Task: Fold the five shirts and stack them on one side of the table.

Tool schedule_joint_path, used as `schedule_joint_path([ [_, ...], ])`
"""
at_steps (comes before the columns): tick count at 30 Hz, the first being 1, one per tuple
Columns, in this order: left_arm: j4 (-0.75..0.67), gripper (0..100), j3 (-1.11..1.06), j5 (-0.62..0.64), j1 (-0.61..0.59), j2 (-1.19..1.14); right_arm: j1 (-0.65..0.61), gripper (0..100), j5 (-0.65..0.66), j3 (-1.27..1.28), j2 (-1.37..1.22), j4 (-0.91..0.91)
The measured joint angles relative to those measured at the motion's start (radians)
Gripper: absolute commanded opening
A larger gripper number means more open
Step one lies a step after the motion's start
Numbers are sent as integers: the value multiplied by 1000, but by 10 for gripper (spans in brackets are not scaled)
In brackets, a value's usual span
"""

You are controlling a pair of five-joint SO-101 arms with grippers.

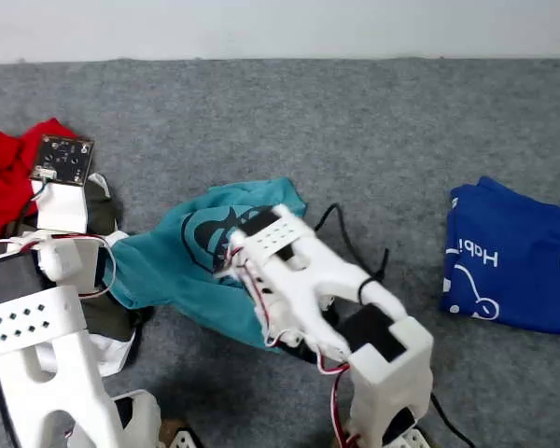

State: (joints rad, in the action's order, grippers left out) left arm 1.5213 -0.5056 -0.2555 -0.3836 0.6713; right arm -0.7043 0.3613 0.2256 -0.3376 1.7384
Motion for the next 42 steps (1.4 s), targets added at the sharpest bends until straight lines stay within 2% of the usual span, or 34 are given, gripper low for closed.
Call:
schedule_joint_path([
  [9,0,15,0,0,0,0,-72,204,-63,0,-121,-115],
  [15,0,15,0,0,0,0,-61,11,-64,-5,-137,-163],
  [24,0,15,0,0,0,0,18,9,-29,-55,-137,-140],
  [30,0,15,51,0,0,0,140,9,32,-170,83,-28],
  [35,0,15,203,0,0,0,245,9,78,-324,334,8],
  [42,-29,15,397,15,0,0,299,9,103,-439,589,11],
])
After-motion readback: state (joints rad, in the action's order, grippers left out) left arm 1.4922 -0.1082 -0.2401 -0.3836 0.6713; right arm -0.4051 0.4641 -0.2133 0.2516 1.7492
